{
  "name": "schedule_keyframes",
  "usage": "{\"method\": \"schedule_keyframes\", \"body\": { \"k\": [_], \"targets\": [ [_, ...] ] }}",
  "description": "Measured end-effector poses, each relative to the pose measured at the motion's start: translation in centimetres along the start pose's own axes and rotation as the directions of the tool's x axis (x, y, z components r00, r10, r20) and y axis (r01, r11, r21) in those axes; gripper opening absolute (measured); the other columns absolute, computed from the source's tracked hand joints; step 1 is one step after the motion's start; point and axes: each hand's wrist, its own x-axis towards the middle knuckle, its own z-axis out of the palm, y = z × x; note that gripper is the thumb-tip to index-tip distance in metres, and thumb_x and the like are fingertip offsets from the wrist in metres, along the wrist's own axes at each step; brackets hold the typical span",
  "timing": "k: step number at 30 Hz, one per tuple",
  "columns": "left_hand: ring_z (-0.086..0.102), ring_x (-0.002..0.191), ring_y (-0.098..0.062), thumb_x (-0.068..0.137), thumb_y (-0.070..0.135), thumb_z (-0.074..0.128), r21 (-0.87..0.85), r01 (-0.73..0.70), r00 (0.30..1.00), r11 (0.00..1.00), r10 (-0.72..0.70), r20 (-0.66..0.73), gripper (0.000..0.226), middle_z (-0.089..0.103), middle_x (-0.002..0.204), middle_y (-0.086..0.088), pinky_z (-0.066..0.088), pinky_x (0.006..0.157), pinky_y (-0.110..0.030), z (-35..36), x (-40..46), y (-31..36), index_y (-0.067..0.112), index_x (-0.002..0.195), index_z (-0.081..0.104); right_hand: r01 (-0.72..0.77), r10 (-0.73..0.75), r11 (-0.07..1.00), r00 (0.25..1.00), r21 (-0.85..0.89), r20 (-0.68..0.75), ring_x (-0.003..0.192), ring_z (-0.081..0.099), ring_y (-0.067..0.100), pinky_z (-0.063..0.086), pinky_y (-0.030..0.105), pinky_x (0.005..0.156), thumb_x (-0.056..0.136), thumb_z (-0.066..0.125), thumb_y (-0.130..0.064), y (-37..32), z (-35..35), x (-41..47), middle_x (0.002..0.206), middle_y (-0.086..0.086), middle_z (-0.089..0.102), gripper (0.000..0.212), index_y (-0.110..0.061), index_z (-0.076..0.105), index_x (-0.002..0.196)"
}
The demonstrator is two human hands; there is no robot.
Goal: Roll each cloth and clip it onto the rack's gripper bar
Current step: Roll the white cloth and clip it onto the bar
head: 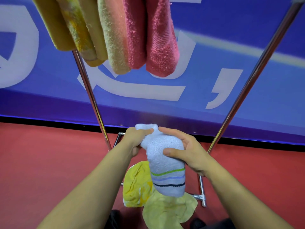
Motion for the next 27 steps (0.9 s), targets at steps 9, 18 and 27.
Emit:
{"method": "schedule_keyframes", "body": {
  "k": [9,18,27],
  "targets": [
    [0.061,0.130,-0.028,0.103,0.058,0.033,-0.008,-0.076,0.832,0.997,0.068,0.550,0.068,0.067,0.135,-0.014,0.044,0.113,-0.046,1.7,-6.3,2.7,0.006,0.137,0.061,0.000,0.034,0.898,0.997,0.439,-0.070,0.111,0.068,0.026,0.057,0.035,0.093,0.084,0.067,-0.009,-1.9,-1.1,-0.1,0.124,0.017,0.070,0.048,-0.021,0.066,0.131],
    [0.052,0.139,-0.028,0.089,0.074,0.047,-0.086,-0.025,0.699,0.996,0.079,0.711,0.083,0.057,0.148,-0.010,0.037,0.117,-0.051,2.7,-6.9,0.7,0.016,0.150,0.048,0.000,0.085,0.843,0.987,0.538,-0.134,0.104,0.070,0.028,0.060,0.037,0.087,0.089,0.062,-0.006,-2.2,-2.2,-0.1,0.124,0.017,0.069,0.051,-0.025,0.061,0.137],
    [0.074,0.106,-0.028,0.083,0.020,0.084,0.094,-0.322,0.850,0.942,0.244,0.467,0.036,0.078,0.111,-0.008,0.055,0.100,-0.053,3.8,-7.2,-0.7,0.013,0.117,0.072,-0.001,0.101,0.890,0.976,0.456,-0.194,0.107,0.067,0.033,0.055,0.047,0.095,0.086,0.068,-0.010,-1.8,-1.7,0.2,0.121,0.019,0.069,0.054,-0.027,0.060,0.137]
  ]
}}
